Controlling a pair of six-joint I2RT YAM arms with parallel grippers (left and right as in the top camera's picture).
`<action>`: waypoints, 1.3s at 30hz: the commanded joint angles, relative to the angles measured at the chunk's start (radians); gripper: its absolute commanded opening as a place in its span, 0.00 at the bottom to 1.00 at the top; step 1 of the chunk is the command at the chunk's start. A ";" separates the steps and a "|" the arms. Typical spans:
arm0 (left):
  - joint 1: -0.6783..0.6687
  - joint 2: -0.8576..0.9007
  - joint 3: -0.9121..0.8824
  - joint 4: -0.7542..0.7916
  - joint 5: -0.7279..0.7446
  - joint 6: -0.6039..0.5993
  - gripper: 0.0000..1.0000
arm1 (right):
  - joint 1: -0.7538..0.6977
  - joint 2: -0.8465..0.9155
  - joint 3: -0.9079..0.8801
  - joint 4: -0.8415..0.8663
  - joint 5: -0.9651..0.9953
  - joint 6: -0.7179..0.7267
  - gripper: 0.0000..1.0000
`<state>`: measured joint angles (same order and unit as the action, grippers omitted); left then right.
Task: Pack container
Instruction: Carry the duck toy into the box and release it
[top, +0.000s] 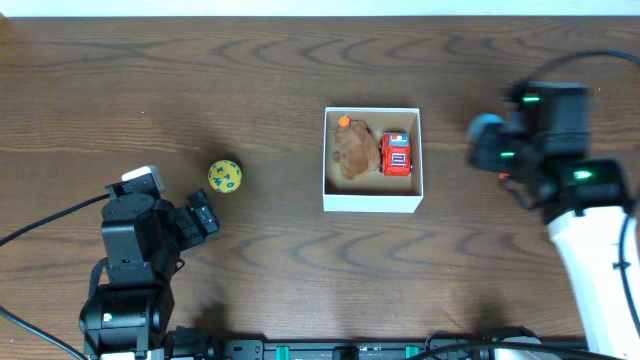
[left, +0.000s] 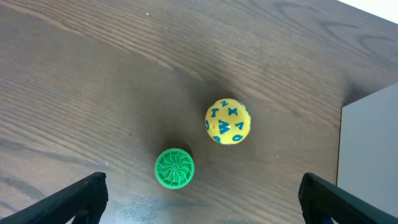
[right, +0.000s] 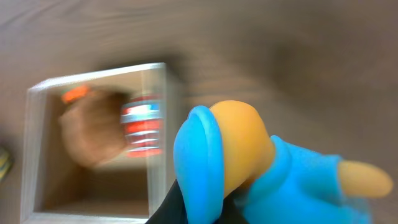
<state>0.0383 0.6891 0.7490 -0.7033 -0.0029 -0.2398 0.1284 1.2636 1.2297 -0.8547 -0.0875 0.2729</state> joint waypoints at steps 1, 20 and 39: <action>0.002 -0.005 0.021 -0.001 0.004 -0.010 0.98 | 0.171 0.011 0.014 0.012 0.080 -0.042 0.01; 0.002 -0.004 0.021 -0.007 0.003 -0.010 0.98 | 0.452 0.432 0.014 0.103 0.159 0.295 0.08; 0.002 -0.005 0.021 -0.020 0.003 -0.010 0.98 | 0.398 0.301 0.309 -0.019 0.215 0.133 0.75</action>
<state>0.0383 0.6891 0.7490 -0.7162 -0.0025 -0.2398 0.5613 1.6497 1.4548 -0.8490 0.0639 0.4343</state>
